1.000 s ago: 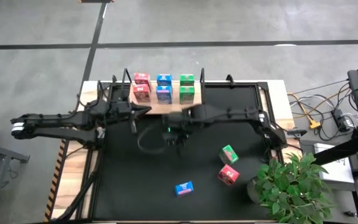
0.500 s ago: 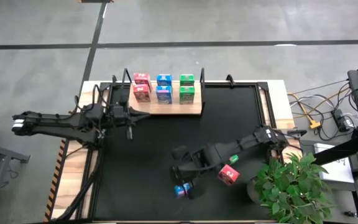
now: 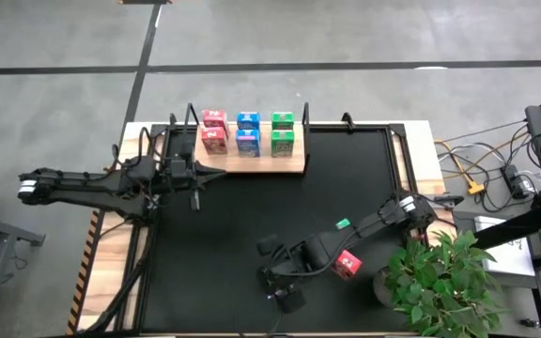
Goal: Stack cereal on shelf
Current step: Put the blue cereal box on the shelf aligned with the other blue cereal boxes
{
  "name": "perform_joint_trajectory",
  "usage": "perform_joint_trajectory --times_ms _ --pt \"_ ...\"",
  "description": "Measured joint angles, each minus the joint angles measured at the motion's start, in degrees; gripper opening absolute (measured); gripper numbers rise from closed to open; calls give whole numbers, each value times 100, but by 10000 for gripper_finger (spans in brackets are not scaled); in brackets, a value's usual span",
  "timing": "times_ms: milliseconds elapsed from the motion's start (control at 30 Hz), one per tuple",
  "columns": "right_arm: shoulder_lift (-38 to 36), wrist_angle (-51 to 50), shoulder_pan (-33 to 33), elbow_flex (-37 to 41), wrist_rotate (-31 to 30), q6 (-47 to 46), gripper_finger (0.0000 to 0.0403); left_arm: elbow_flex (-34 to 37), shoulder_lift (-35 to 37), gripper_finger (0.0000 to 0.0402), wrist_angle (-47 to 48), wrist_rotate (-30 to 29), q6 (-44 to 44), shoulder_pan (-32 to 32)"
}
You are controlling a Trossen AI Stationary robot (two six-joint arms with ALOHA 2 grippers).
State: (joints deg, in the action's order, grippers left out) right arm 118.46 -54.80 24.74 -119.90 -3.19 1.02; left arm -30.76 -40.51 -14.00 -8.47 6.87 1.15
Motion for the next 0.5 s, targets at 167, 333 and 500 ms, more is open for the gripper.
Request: perform_joint_trajectory --times_ms 167,333,500 --pt "-485 509 64 672 -338 -51 8 0 0 0 -19 0 92 0" --pt "-1070 1009 92 1516 -583 -359 9 -2 1 0 -124 2 162 0" --pt "-1346 1289 85 2001 -538 -775 11 -2 13 0 -148 2 164 0"
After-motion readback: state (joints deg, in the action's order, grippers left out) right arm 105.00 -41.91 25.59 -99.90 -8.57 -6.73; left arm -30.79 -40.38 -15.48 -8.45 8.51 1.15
